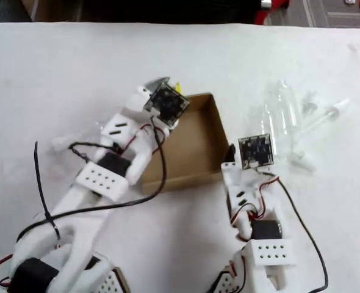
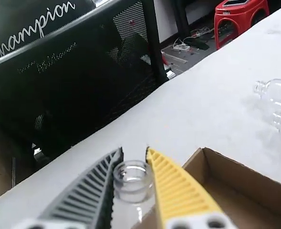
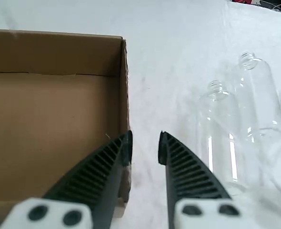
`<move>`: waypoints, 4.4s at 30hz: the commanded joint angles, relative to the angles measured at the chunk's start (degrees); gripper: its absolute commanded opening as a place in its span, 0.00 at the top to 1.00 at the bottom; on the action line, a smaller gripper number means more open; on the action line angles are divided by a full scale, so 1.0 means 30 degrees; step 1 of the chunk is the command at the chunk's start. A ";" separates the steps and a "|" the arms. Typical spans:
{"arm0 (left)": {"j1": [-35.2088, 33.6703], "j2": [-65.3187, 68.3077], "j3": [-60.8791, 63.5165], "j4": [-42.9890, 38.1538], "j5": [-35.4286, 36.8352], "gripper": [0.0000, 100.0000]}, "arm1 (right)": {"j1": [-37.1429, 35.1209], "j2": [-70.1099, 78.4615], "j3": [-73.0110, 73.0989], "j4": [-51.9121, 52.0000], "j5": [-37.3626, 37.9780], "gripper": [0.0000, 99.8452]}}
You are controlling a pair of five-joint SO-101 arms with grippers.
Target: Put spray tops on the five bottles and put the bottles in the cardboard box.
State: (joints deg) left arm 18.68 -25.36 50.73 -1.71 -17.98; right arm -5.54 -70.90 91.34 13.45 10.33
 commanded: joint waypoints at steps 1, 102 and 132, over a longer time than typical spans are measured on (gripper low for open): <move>0.0015 -0.0073 -0.1172 -0.1319 0.2637 0.98 | 0.0044 0.0132 -0.0117 -0.0425 0.0234 0.92; -0.3502 0.1773 0.2872 -0.9758 0.9260 0.82 | -0.0103 -0.0015 0.0088 -0.0454 0.1260 0.92; -0.7399 -0.0073 -1.8491 2.5729 1.1370 0.82 | 0.0015 -0.0015 0.0176 -0.0454 0.1289 0.92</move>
State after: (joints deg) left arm -1.89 -25.36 1.93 69.58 17.01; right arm -5.54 -70.90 92.40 13.27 13.49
